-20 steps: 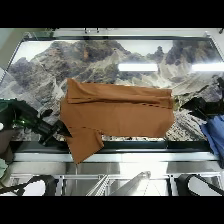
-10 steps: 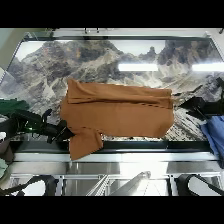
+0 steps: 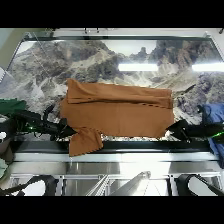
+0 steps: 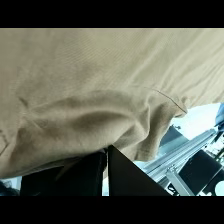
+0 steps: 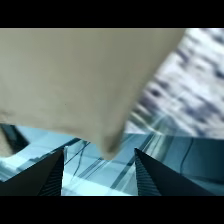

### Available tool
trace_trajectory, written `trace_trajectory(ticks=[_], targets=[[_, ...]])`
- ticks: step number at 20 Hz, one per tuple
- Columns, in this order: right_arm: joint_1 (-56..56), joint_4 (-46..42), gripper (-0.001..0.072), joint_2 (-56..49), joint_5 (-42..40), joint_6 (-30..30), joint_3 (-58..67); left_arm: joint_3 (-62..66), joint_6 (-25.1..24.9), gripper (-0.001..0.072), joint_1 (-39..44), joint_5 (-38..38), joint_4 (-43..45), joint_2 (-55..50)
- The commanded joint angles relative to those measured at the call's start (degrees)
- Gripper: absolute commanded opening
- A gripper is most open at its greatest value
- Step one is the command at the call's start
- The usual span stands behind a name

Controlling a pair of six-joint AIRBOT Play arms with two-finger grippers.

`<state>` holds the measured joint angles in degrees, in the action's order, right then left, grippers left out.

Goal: Fold the shirts.

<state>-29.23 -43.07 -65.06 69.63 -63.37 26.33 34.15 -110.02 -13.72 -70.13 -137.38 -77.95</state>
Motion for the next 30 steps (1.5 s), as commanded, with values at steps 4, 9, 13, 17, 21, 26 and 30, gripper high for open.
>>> trace_trajectory(ticks=[4,9,13,17,21,26,30], targets=[[0.0,4.5,0.0483,-2.6,-7.3,5.4,-5.1,0.0,-0.6,0.0037,0.0,-0.5,-0.3,0.0],[0.0,16.9,0.0403,-6.7,-5.9,13.0,-5.1,0.0,-1.0,0.0038,0.0,-0.7,-0.3,0.0],[-0.3,17.6,0.0016,-6.1,0.4,14.5,-5.0,1.4,-3.2,0.0037,0.0,-5.7,-0.3,0.1],[-4.0,10.2,0.0017,0.4,10.1,6.6,-5.0,5.6,-1.0,0.0035,-3.0,-17.1,-0.3,2.9],[-10.8,0.8,0.0016,11.8,9.4,-3.0,-5.0,3.9,1.4,0.0035,-10.6,-22.5,-0.1,11.8],[-14.6,1.9,0.0017,13.6,8.2,-4.6,-3.1,2.2,2.1,0.0035,-17.7,-19.9,-0.3,18.9],[-14.6,11.6,0.0017,11.9,4.3,-1.0,-2.8,7.3,2.0,0.0035,-16.5,-19.6,-3.3,18.2]])
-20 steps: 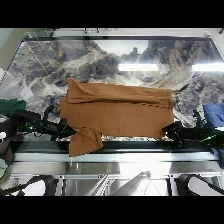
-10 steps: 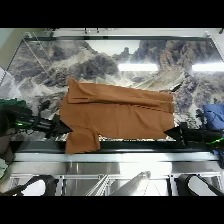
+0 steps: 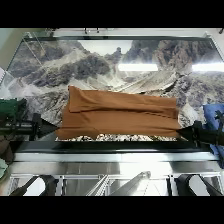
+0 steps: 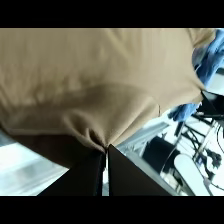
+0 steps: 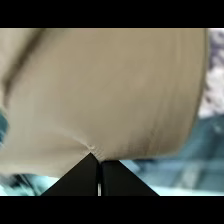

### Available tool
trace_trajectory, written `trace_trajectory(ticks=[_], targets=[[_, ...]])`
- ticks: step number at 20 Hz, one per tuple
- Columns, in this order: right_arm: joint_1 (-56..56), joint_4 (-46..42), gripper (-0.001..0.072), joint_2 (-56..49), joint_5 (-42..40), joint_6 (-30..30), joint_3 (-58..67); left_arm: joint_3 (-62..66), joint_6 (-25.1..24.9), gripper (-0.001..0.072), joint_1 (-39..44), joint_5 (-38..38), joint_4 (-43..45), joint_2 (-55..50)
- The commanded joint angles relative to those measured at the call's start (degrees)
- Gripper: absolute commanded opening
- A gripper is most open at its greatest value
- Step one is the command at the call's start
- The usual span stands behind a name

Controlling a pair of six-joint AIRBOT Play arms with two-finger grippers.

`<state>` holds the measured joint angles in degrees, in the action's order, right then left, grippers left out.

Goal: Fold the shirts.

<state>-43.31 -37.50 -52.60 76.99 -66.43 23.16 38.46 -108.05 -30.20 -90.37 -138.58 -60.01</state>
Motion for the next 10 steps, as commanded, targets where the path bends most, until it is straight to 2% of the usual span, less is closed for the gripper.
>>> trace_trajectory(ticks=[1,8,10], targets=[[-0.5,9.6,0.0017,-1.3,-4.5,3.2,0.4,5.8,0.1,0.0035,1.0,1.7,-2.8,-1.4],[6.8,28.0,0.0017,-13.9,-15.5,17.4,1.8,28.8,1.4,0.0035,15.8,6.0,-2.4,-24.5],[9.6,29.7,0.0017,-19.1,-18.7,18.7,5.2,36.3,2.3,0.0034,18.5,6.4,-2.3,-32.8]])
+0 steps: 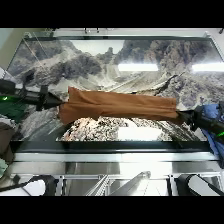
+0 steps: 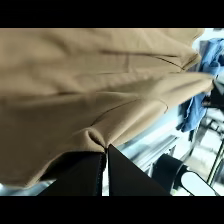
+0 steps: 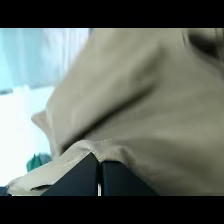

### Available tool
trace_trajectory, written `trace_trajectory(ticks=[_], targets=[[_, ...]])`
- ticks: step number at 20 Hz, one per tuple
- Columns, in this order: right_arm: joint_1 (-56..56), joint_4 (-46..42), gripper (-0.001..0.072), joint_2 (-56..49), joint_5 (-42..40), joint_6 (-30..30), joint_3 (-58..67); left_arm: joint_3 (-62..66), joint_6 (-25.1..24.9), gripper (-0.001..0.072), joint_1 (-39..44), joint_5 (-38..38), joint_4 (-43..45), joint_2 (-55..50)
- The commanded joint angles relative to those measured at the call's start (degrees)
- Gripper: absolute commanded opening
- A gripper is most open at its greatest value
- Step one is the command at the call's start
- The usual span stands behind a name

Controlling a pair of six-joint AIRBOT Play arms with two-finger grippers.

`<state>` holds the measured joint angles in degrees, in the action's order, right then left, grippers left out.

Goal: Fold the shirts.

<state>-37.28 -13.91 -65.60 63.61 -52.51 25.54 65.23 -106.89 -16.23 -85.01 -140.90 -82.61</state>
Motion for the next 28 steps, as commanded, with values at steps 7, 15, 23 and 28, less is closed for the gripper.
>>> trace_trajectory(ticks=[7,15,23,28], targets=[[8.3,6.0,0.0019,-21.9,-6.6,6.3,16.8,28.6,5.5,0.0024,5.9,-0.5,2.7,-30.9],[4.0,-1.9,0.0346,-20.8,2.5,7.3,22.5,39.7,8.1,0.0676,4.8,-12.7,3.2,-34.3],[3.8,-19.6,0.0647,-24.2,-1.8,-3.2,29.6,40.5,10.2,0.0668,4.9,-15.1,3.3,-23.8],[5.0,-19.5,0.0645,-29.8,-1.6,-2.8,29.7,40.5,9.3,0.0028,6.7,-15.3,3.3,-20.5]])
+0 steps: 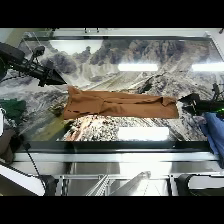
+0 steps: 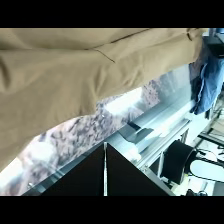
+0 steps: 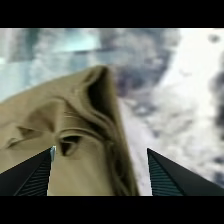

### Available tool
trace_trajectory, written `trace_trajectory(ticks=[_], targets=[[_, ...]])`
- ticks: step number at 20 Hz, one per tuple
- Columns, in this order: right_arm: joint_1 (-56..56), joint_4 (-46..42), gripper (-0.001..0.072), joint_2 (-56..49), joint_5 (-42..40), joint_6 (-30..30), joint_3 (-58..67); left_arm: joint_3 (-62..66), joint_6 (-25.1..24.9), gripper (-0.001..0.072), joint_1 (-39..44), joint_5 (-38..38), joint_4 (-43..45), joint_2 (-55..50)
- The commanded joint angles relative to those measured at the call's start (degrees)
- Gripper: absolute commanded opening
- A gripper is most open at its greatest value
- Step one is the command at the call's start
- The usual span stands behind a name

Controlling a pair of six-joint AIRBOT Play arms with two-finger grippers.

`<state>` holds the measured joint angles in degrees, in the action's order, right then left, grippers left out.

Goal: Fold the shirts.

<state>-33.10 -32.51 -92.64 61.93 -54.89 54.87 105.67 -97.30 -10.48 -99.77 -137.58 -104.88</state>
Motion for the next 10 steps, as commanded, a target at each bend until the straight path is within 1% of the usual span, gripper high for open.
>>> trace_trajectory(ticks=[1,3,4,5,6,7,8,10], targets=[[1.9,-0.9,0.0644,-3.3,0.3,-0.4,0.3,0.1,-0.3,0.0029,1.7,-0.5,0.0,1.7],[5.2,-1.0,0.0641,-3.8,0.4,0.7,0.5,0.1,-0.3,0.0028,3.3,-0.3,-0.1,1.3],[7.1,-0.9,0.0588,-3.8,0.2,0.7,0.8,0.1,-0.3,0.0028,4.5,0.0,-0.1,1.0],[9.0,-0.9,0.0425,-3.8,0.4,1.1,1.4,0.1,-0.3,0.0028,6.0,0.4,-0.1,0.3],[10.6,-0.9,0.0289,-3.8,1.1,1.1,2.1,0.1,-0.3,0.0028,7.4,0.8,-0.1,-0.4],[11.8,-0.7,0.0088,-3.8,2.8,1.1,3.2,0.1,-0.3,0.0028,9.0,1.4,0.0,-1.2],[12.5,-0.7,0.0017,-3.8,4.8,0.9,4.4,0.1,-0.3,0.0027,11.0,2.6,0.0,-2.2],[12.3,-0.8,0.0017,-3.2,10.1,0.0,7.2,0.1,-0.3,0.0026,15.8,7.1,0.1,-4.8]])
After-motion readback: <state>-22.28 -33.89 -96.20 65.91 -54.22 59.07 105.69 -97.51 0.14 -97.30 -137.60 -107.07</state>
